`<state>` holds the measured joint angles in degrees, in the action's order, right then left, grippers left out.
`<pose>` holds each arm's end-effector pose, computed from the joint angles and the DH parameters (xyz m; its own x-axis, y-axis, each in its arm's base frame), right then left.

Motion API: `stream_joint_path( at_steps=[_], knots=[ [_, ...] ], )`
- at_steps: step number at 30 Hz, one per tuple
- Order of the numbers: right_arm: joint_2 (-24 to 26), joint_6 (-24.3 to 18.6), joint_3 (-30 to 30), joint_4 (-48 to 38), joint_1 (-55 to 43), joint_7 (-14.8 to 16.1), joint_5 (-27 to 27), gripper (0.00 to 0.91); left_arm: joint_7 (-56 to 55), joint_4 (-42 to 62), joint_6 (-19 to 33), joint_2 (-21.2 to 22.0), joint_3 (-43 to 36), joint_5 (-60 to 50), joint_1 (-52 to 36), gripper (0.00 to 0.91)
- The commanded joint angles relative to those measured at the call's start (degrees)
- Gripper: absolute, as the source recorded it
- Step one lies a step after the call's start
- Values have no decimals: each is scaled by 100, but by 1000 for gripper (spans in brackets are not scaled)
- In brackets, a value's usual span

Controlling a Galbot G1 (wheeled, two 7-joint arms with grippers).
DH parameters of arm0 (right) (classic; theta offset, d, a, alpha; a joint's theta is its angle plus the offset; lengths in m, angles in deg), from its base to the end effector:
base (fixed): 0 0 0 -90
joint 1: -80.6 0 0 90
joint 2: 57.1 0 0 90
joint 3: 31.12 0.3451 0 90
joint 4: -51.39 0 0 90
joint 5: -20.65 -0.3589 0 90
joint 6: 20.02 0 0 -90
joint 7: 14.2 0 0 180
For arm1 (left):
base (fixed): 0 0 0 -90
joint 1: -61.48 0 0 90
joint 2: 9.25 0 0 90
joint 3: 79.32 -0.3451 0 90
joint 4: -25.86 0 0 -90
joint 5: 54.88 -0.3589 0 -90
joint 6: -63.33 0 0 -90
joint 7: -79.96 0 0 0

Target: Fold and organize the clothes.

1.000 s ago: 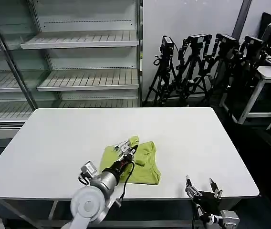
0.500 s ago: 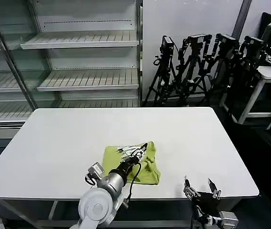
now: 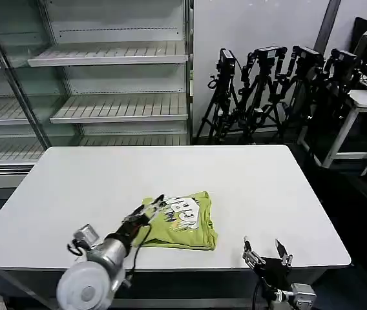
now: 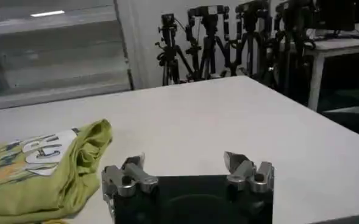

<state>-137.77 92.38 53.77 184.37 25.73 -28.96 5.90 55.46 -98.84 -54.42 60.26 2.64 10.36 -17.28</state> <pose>0.1547 0.0068 -0.2346 -0.9553 0.0184 0.2951 0.0506 0.9935 0.1019 0.2580 0.0106 -0.2005 -0.8973 0.3249 0.2989 0.0818 0.7877 -0.6106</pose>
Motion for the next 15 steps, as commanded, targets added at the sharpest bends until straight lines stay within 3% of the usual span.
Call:
stream_joint_path(
  at_steps=[1,15],
  knots=[
    [113,6,-20,16,-28,3,-11,907,25,303,-546,-524,405,33,232,907],
    [329,22,147,140,45,0,-72,907,-127,1091,-544,-353,-407,87,-330,907]
  ],
)
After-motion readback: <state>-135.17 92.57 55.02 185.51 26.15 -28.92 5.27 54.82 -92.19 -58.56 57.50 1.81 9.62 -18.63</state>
